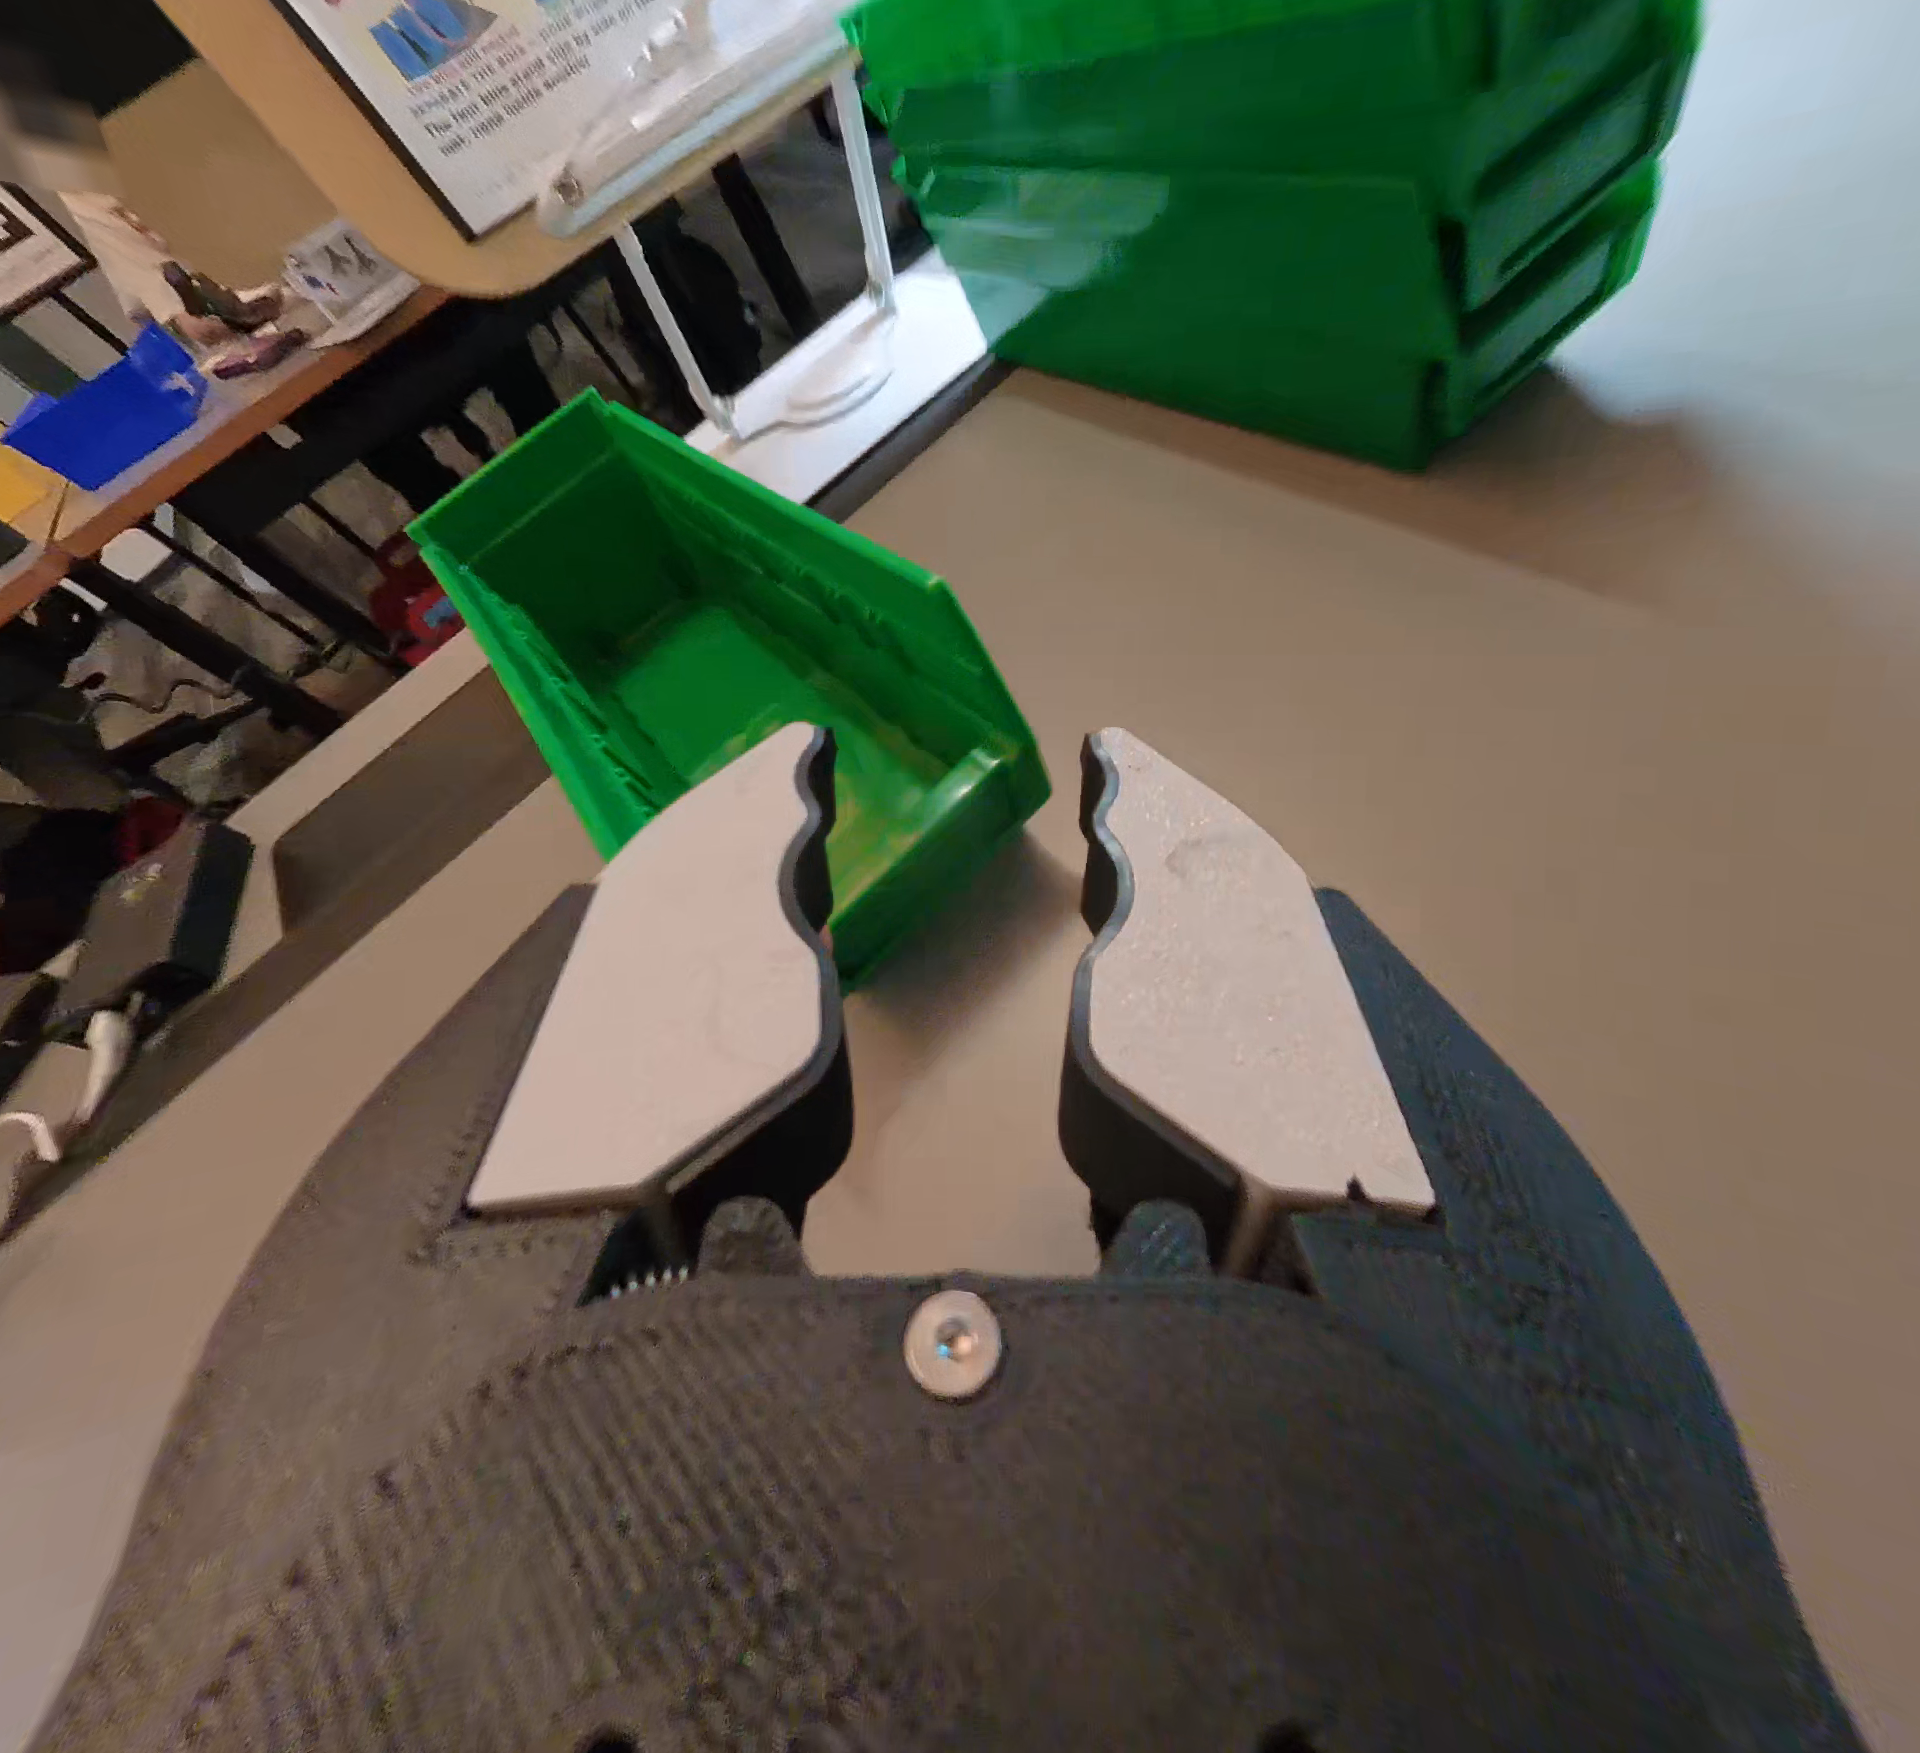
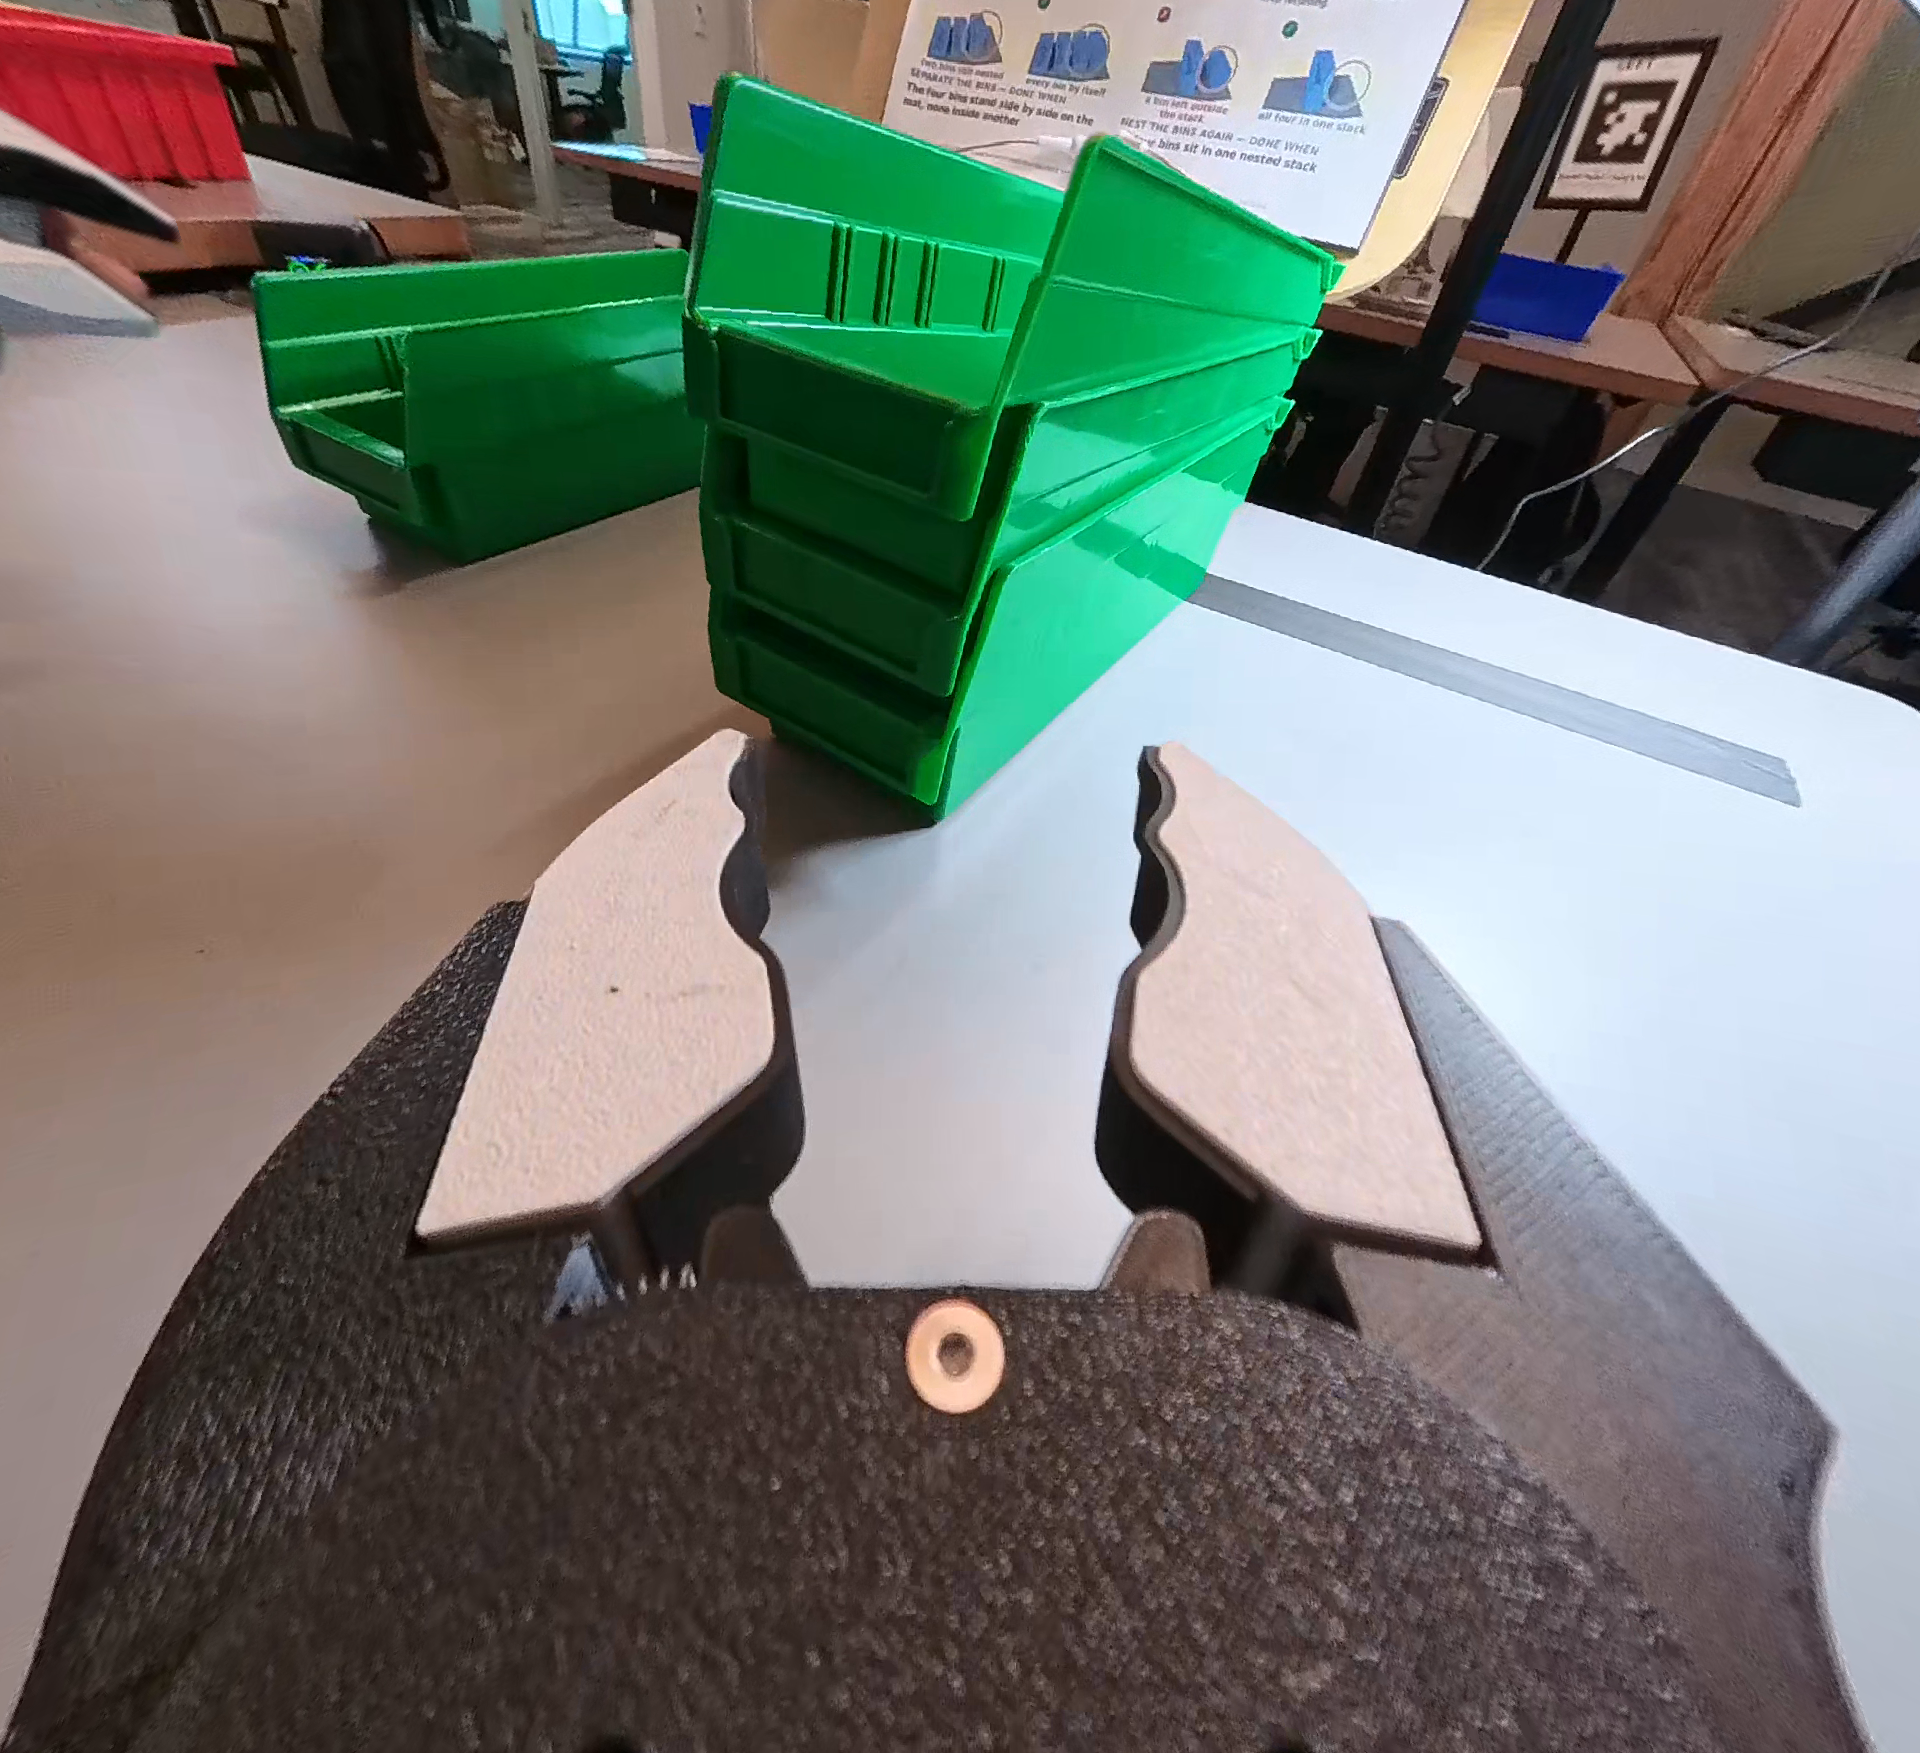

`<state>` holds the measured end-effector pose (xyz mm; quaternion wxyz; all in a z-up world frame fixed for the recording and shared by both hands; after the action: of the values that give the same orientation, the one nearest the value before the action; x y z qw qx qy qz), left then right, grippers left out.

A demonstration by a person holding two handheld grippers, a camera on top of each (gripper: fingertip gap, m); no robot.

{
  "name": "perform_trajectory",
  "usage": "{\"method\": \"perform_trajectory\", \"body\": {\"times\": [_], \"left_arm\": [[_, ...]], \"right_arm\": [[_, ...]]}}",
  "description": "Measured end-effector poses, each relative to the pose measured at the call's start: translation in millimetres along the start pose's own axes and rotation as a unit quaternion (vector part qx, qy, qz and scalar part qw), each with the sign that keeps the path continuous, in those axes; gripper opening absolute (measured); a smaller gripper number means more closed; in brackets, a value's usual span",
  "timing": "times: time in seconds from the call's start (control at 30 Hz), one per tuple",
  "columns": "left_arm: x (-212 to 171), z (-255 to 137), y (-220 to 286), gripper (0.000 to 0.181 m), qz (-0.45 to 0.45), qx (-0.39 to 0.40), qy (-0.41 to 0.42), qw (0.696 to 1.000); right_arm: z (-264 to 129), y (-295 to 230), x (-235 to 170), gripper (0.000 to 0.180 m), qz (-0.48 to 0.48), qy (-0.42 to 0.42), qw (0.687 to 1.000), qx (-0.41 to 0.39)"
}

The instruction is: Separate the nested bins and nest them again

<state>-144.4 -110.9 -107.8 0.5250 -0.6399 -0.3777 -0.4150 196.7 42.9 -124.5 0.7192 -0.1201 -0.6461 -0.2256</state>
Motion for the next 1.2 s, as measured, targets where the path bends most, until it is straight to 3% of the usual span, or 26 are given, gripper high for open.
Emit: {"method": "perform_trajectory", "body": {"times": [0.13,0.37,0.5,0.63,0.7,0.9,1.2], "left_arm": [[-25,27,-7,0.051,0.064,-0.06,-0.12,0.989],[-79,61,-7,0.06,0.201,-0.107,-0.274,0.934],[-89,68,-12,0.047,0.214,-0.106,-0.293,0.926],[-91,66,-11,0.032,0.305,-0.118,-0.292,0.899],[-87,63,-2,0.031,0.312,-0.122,-0.282,0.899],[-50,49,32,0.029,0.284,-0.126,-0.225,0.923],[86,66,57,0.029,0.31,-0.125,-0.134,0.933]], "right_arm": [[-4,2,-1,0.068,0.006,0.004,1.0,-0.005],[-3,-1,-6,0.067,0.002,-0.005,1.0,0.007],[-3,-4,-6,0.066,-0.011,-0.005,1.0,0.013],[-2,-6,-6,0.065,-0.014,-0.006,1.0,0.017],[-3,-6,-5,0.065,-0.015,-0.002,1.0,0.015],[-3,-4,-3,0.063,-0.01,0.004,1.0,0.012],[-4,-7,0,0.062,-0.014,0.012,1.0,0.01]]}}
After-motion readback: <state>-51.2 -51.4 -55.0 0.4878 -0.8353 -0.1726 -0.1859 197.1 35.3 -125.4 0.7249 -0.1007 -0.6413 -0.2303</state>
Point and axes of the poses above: each gripper's, where its closed fingertips meet, z out along the fingers, x out of its top, y = z × x across the jaws, the point moved 4 cm from there along -z, back along the fingers, and after that the axes turned 15 degrees about y, right-handed, at the moved point
